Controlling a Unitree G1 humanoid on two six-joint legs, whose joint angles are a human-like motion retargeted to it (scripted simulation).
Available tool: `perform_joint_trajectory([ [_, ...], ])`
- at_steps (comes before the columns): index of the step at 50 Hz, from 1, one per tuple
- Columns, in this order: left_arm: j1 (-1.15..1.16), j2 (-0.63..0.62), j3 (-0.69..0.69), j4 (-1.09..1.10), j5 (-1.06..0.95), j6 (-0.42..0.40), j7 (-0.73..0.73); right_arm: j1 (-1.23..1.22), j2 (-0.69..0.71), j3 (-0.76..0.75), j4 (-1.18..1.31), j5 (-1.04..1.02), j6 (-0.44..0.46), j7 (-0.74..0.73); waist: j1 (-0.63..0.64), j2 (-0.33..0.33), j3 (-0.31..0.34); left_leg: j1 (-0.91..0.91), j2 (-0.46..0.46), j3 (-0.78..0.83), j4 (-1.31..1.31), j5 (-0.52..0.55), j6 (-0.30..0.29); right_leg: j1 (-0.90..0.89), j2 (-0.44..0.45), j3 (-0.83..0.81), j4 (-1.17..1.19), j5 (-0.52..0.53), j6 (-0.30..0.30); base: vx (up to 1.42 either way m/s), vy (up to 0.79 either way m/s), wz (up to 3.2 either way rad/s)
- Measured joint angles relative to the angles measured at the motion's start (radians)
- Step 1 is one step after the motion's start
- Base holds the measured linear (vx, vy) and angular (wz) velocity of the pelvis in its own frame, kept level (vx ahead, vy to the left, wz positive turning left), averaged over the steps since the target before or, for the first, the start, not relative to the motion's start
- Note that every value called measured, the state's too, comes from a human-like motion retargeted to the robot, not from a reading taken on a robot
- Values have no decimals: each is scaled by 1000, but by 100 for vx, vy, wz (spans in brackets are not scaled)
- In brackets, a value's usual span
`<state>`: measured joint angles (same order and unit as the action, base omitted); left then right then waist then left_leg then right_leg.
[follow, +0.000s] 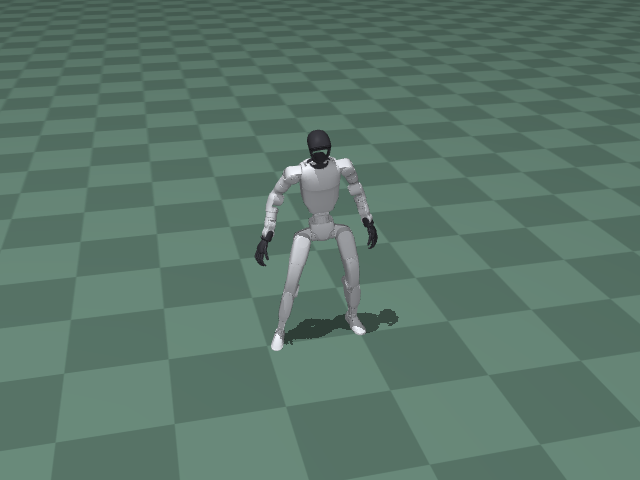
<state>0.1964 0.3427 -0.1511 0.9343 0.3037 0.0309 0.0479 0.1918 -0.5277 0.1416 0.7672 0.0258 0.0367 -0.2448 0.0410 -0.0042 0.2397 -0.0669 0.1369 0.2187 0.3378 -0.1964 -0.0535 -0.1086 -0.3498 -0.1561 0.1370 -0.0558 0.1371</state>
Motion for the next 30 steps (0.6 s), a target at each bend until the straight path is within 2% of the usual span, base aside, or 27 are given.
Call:
perform_joint_trajectory([
  [3,-29,17,-4,3,-55,21,-4,-25,-10,21,43,20,17,7,34,8,-11,-10,-99,13,-7,-49,45,7,29,-11,-18,6,13,2,-32,-4],
  [5,-55,33,-4,9,-88,34,30,-45,-8,39,64,30,24,8,62,14,-15,-11,-169,-34,-46,-73,73,12,56,-17,-24,7,22,2,-28,-5],
  [8,-101,64,-8,15,-98,51,104,-70,15,61,76,47,24,-10,112,16,-21,-8,-266,-210,-123,-58,98,23,105,-24,-26,5,37,4,-26,-6],
  [10,-128,91,-7,12,-103,58,148,-82,40,77,73,48,20,-23,140,3,-22,-7,-298,-325,-144,-29,112,32,133,-32,-24,0,40,5,-25,8],
  [13,-147,134,12,-12,-143,51,188,-95,78,120,44,3,13,-25,158,-45,-21,-7,-278,-381,-127,-23,95,48,164,-46,-19,-12,37,6,-25,25],
  [17,-144,193,49,-38,-204,27,202,-105,112,198,-26,-115,0,1,144,-120,-11,24,-212,-397,-161,-22,5,62,213,-69,0,-40,26,5,-25,28],
  [20,-151,235,56,-22,-186,22,182,-95,117,240,-78,-173,-8,29,128,-169,-2,55,-163,-410,-225,-2,-35,56,242,-92,22,-49,17,2,-24,16],
  [22,-147,276,28,-9,-187,12,187,-69,106,272,-99,-176,-63,52,129,-194,1,81,-136,-408,-255,12,-32,58,241,-105,33,-59,9,2,-23,0],
  [25,-161,309,17,22,-120,14,160,-29,92,276,-102,-162,-88,76,138,-219,2,94,-103,-404,-286,20,-11,43,210,-119,36,-43,-16,2,-23,-9],
  [30,-160,338,42,26,-90,4,142,25,71,241,-63,-129,-81,99,138,-227,12,98,-56,-406,-299,21,16,18,131,-20,15,44,13,4,-26,-2],
])
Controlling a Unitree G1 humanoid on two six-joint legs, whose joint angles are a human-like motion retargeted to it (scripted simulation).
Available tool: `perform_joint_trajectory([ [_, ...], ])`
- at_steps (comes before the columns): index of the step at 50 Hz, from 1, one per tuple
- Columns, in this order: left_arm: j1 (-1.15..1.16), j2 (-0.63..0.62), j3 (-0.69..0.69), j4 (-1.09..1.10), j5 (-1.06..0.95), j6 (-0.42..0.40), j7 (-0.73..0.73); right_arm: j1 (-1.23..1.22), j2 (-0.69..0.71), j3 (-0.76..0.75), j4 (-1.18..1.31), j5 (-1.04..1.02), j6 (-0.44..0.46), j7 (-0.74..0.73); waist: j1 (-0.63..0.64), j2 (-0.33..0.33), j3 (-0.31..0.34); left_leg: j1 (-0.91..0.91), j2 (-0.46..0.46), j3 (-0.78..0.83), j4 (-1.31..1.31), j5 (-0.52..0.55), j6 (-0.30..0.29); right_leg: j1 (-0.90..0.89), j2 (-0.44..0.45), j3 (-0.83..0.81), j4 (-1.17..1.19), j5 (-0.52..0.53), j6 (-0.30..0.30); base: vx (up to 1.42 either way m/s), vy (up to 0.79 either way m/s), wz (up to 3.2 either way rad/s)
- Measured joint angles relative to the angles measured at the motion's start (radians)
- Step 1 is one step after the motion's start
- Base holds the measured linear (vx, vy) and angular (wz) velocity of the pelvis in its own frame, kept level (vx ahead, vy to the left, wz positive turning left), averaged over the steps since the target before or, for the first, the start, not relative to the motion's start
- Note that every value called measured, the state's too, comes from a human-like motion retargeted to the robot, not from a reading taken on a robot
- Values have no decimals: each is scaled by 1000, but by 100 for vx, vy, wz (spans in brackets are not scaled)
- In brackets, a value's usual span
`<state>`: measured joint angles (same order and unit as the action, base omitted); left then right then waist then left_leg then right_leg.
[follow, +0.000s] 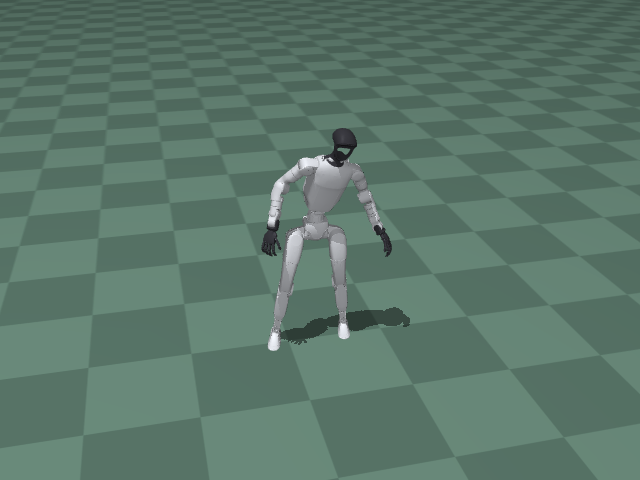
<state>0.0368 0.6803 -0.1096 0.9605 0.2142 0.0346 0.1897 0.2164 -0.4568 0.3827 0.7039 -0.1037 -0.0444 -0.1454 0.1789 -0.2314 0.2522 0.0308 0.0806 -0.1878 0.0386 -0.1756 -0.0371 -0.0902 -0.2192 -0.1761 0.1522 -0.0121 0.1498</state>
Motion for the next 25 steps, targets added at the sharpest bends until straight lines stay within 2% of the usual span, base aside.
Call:
perform_joint_trajectory([
  [5,36,50,9,-24,-39,-17,12,51,-4,-63,34,48,0,-49,-4,23,22,-9,51,-3,47,-27,-4,-4,-110,16,-19,25,31,5,-34,-7],
  [7,4,68,-15,-4,-30,-22,-19,62,5,-125,49,35,30,-29,2,40,51,-25,64,-21,98,-76,-24,1,-159,31,-41,82,63,3,-40,5],
  [10,-10,101,-41,3,-50,-21,7,84,6,-170,56,47,40,-60,-1,61,81,-66,75,-41,195,-123,-22,-1,-231,99,-66,136,96,3,-47,10],
  [15,-3,102,-22,12,-231,-23,100,75,-13,-194,65,42,50,-105,-24,110,91,-104,142,-47,278,-151,-50,-19,-307,111,-56,156,86,6,-59,-9],
  [18,6,44,84,33,-321,-14,175,42,-23,-209,49,28,86,-130,-45,141,78,-86,212,-25,217,-74,-67,-31,-300,50,-41,124,68,11,-73,-33],
  [22,52,-70,201,47,-347,9,169,27,-37,-219,23,-6,71,-171,-85,202,45,-72,316,68,172,66,-69,-27,-214,17,-22,22,31,12,-74,-25],
  [25,98,-190,203,30,-283,18,130,-10,-72,-212,26,-21,71,-175,-115,246,43,-71,315,142,219,112,-43,-37,-151,31,6,-10,-8,9,-64,-42],
])
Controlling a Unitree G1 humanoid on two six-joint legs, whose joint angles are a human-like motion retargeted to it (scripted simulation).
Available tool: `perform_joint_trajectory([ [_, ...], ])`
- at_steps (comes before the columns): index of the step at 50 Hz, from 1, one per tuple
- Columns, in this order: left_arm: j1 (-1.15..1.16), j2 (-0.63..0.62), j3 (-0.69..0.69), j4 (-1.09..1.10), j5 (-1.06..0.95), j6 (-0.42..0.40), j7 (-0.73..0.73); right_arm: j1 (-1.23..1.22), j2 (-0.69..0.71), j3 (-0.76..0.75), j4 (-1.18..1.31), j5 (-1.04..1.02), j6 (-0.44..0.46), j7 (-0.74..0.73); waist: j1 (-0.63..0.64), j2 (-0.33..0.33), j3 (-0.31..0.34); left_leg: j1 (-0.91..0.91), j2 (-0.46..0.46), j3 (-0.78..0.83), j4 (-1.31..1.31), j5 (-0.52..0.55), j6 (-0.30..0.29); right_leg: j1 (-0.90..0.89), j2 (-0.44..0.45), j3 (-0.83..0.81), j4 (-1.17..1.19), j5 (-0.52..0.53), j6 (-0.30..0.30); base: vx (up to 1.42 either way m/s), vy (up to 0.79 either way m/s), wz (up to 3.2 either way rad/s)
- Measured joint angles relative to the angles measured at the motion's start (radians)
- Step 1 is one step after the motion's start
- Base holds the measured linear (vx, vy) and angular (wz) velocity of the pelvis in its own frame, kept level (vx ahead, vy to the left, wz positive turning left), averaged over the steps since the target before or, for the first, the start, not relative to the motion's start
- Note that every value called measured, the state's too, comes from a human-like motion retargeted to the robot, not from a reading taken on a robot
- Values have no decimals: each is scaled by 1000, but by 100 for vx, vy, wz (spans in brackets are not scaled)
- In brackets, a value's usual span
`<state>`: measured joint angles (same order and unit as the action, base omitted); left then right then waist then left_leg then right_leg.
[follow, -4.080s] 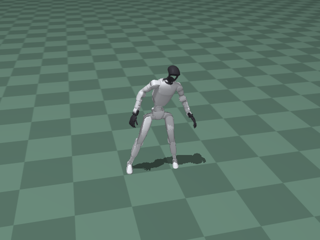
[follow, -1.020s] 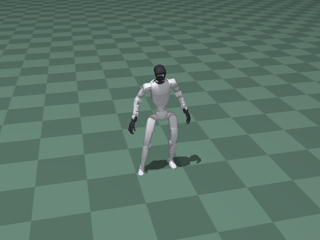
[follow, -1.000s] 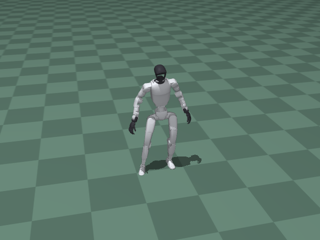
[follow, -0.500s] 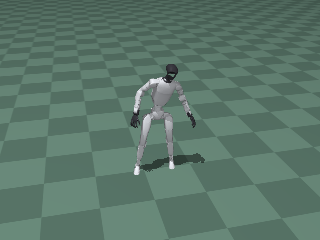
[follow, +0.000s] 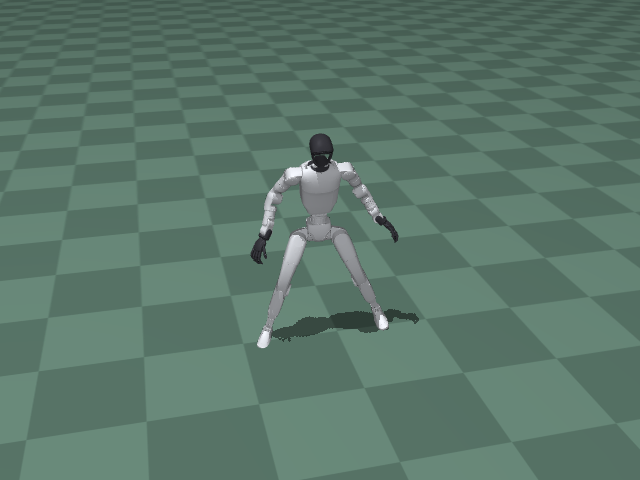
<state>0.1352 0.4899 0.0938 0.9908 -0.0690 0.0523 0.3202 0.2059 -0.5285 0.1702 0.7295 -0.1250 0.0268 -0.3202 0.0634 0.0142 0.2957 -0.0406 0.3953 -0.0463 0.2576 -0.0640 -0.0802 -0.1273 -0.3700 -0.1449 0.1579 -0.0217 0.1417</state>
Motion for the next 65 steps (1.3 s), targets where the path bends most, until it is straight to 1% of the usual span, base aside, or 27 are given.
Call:
perform_joint_trajectory([
  [2,43,-57,-63,-24,111,-18,-20,-11,-21,2,-7,18,-8,0,-9,3,0,-2,-85,-26,59,-47,-1,6,16,16,-6,-3,-5,9,-51,-54],
  [5,96,-102,-175,-58,361,-40,-9,-8,-44,-12,-33,72,-35,-8,-13,-4,-14,-16,-233,-44,113,-136,-14,25,30,30,-43,-5,3,10,-43,-44],
  [7,114,-124,-218,-69,482,-33,18,0,-48,-29,-47,107,-48,-17,-8,-4,-27,-28,-299,17,109,-176,-7,35,45,29,-65,-7,13,10,-38,-26],
  [8,121,-134,-229,-72,508,-28,30,4,-46,-36,-51,120,-52,-21,-5,-3,-35,-34,-325,60,99,-191,3,38,54,26,-71,-8,19,9,-36,-19],
  [10,120,-160,-237,-69,514,-14,46,5,-40,-44,-48,145,-50,-25,10,1,-46,-46,-374,143,68,-211,37,40,75,24,-80,-10,30,8,-33,-19],
  [12,87,-184,-235,-49,464,1,49,-14,-33,-40,-20,164,-36,-17,37,5,-48,-61,-434,169,21,-209,75,37,100,27,-84,-10,41,7,-30,-21],
  [15,38,-191,-229,-18,385,15,38,-37,-19,-6,27,163,-16,12,79,9,-48,-90,-522,89,-48,-159,107,42,148,22,-85,-16,50,7,-27,-8],
  [17,8,-178,-218,-3,343,19,26,-52,-12,35,48,131,-7,46,95,3,-45,-101,-535,43,-68,-122,114,50,182,11,-79,-29,45,8,-27,15],
  [20,-18,-144,-183,3,271,15,12,-68,-5,109,46,47,-3,105,98,-32,-38,-86,-502,25,-86,-123,104,60,222,-11,-60,-57,30,9,-27,35],
  [23,-38,-93,-138,19,198,4,-2,-76,5,173,-2,-31,-12,161,72,-84,-27,-39,-453,-4,-145,-122,38,69,260,-32,-27,-88,0,8,-28,54],
  [25,-58,-48,-120,36,180,1,-20,-68,12,199,-50,-42,-23,188,52,-116,-22,-11,-425,-29,-192,-105,1,66,282,-40,2,-103,-23,6,-28,65],
  [27,-87,4,-117,50,197,4,-46,-52,18,212,-97,-16,-33,206,46,-142,-20,10,-399,-49,-233,-87,-9,54,291,-46,35,-115,-44,6,-28,54],
  [29,-123,57,-121,54,231,11,-72,-39,22,217,-133,17,-40,221,57,-163,-18,24,-375,-62,-263,-73,2,41,282,-57,58,-122,-61,6,-29,33],
  [31,-148,102,-127,37,258,12,-85,-29,25,221,-148,34,-45,232,75,-178,-17,31,-354,-69,-276,-68,19,34,258,-66,60,-114,-70,7,-30,18],
  [33,-163,140,-130,5,267,6,-89,-27,27,225,-146,35,-46,244,92,-188,-15,35,-335,-76,-279,-67,29,34,225,-66,49,-92,-64,7,-31,14],
  [36,-170,188,-132,-52,249,-13,-84,-37,32,226,-114,39,-44,252,107,-194,-7,35,-307,-86,-270,-73,31,36,164,-48,26,-55,-37,8,-33,15],
  [39,-142,241,-148,-115,175,-39,-44,-29,32,233,-74,76,-102,222,114,-197,1,25,-285,-97,-211,-100,32,50,89,-23,12,-35,6,8,-38,17],
  [43,-126,272,-137,-152,98,-51,-13,-19,38,193,-35,136,-99,167,113,-185,19,1,-247,-113,-155,-123,40,47,-10,17,-18,21,42,5,-45,8],
  [45,-123,268,-127,-153,18,-56,13,-16,39,157,-23,173,-97,137,108,-171,32,-24,-225,-122,-103,-144,40,38,-53,54,-28,37,52,5,-51,6],
  [47,-119,245,-111,-135,-82,-83,8,-5,56,93,-19,156,-63,130,102,-157,49,-25,-205,-133,-80,-173,9,37,-92,114,-45,80,81,6,-56,1],
  [50,-66,191,-48,-112,-222,-99,36,27,76,36,-40,181,-58,100,90,-138,55,-21,-160,-125,-53,-173,-24,28,-129,183,-48,103,88,9,-63,-22],
  [52,-26,139,13,-83,-257,-91,47,35,84,15,-57,183,-52,89,78,-116,52,-4,-111,-113,-68,-146,-53,22,-120,182,-36,77,84,10,-70,-43],
  [55,18,36,101,-18,-176,-38,41,32,83,0,-77,166,-33,97,49,-71,39,24,-21,-68,-125,-47,-70,11,-57,166,-10,-7,50,10,-74,-40],
  [58,51,-73,93,56,-73,-6,-13,13,59,15,-61,131,-34,124,3,-21,20,34,42,62,-142,53,-66,-6,24,157,31,-64,-4,8,-69,-17],
  [60,75,-140,38,78,-13,1,-73,3,41,20,-44,124,-28,143,-24,-4,10,33,24,136,-115,66,-56,-10,53,153,43,-70,-16,6,-59,-6],
  [62,98,-189,-41,62,54,-4,-144,-6,23,7,-22,148,-20,152,-40,-2,3,14,-51,149,-41,12,-41,-2,59,152,30,-65,-15,5,-50,-4],
  [65,140,-212,-147,-7,123,-14,-208,1,19,-27,4,229,-14,118,-39,-10,-21,-24,-192,145,62,-93,-12,16,61,148,-11,-56,-9,4,-41,-5],
])
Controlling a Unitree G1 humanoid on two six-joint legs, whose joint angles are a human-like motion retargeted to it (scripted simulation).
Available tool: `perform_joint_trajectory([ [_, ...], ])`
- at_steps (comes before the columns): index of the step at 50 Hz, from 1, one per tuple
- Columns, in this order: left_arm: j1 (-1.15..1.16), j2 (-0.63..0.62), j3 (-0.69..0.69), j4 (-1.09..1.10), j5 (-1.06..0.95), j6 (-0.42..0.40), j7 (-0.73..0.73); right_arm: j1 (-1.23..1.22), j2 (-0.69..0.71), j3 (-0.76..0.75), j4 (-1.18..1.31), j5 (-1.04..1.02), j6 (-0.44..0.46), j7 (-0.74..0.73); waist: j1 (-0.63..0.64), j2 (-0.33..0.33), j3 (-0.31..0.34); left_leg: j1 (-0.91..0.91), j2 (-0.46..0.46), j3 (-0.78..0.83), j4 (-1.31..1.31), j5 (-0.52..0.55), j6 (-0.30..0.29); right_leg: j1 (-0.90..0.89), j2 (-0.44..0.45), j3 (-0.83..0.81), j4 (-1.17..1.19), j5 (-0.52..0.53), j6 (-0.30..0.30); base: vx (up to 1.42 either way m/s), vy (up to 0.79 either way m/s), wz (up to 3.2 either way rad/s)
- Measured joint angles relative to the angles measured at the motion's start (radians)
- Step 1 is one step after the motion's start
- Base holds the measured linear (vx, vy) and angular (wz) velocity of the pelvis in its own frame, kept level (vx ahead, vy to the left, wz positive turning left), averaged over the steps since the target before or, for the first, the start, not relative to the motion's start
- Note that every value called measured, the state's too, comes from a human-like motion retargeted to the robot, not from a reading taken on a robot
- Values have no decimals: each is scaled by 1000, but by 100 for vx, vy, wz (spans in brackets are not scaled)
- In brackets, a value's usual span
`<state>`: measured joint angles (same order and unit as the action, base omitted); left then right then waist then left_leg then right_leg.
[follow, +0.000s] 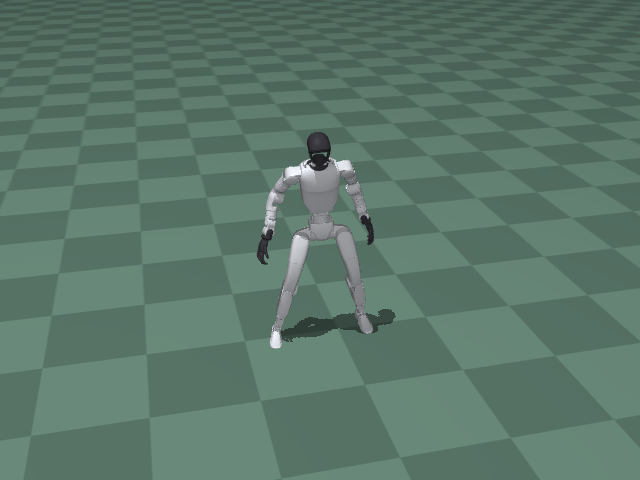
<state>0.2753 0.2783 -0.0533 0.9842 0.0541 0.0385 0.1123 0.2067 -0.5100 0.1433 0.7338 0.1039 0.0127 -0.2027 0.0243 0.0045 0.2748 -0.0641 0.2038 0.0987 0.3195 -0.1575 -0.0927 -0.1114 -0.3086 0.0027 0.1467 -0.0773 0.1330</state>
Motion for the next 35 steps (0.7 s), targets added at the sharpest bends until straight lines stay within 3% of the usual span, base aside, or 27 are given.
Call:
perform_joint_trajectory([
  [6,-17,2,-34,-91,-33,16,14,-10,42,-52,92,131,24,-70,77,2,-46,-47,-230,27,-1,-94,83,5,54,-14,-33,11,16,3,-34,-5],
  [11,-102,47,-65,-124,-62,22,93,-57,67,29,165,88,33,-53,145,-9,-56,-56,-348,-115,-140,-42,123,18,136,-46,-47,14,39,1,-29,14],
  [14,-129,82,-81,-148,-62,2,119,-73,78,108,167,5,21,1,140,-44,-58,-49,-321,-166,-172,-23,107,31,179,-79,-52,5,42,1,-29,49],
  [20,-175,184,-96,-143,3,-48,64,-57,114,197,107,-61,-26,124,58,-133,-52,12,-229,-246,-293,9,-9,45,258,-75,-32,-15,16,0,-28,74],
  [23,-222,253,-107,-121,115,-50,13,-19,137,198,101,-29,-40,141,58,-157,-51,41,-187,-266,-362,43,2,31,269,-51,-8,-18,-3,-1,-28,40],
  [28,-260,337,-81,-131,174,-48,30,23,154,198,143,-52,-44,122,108,-165,-49,59,-116,-248,-405,66,26,19,182,-180,2,-2,-30,1,-29,-13],
  [35,-186,419,17,-137,-40,-68,98,44,154,183,220,-2,-83,79,113,-155,-28,68,-35,-224,-382,50,6,15,18,-165,-13,128,40,3,-35,-20],
])
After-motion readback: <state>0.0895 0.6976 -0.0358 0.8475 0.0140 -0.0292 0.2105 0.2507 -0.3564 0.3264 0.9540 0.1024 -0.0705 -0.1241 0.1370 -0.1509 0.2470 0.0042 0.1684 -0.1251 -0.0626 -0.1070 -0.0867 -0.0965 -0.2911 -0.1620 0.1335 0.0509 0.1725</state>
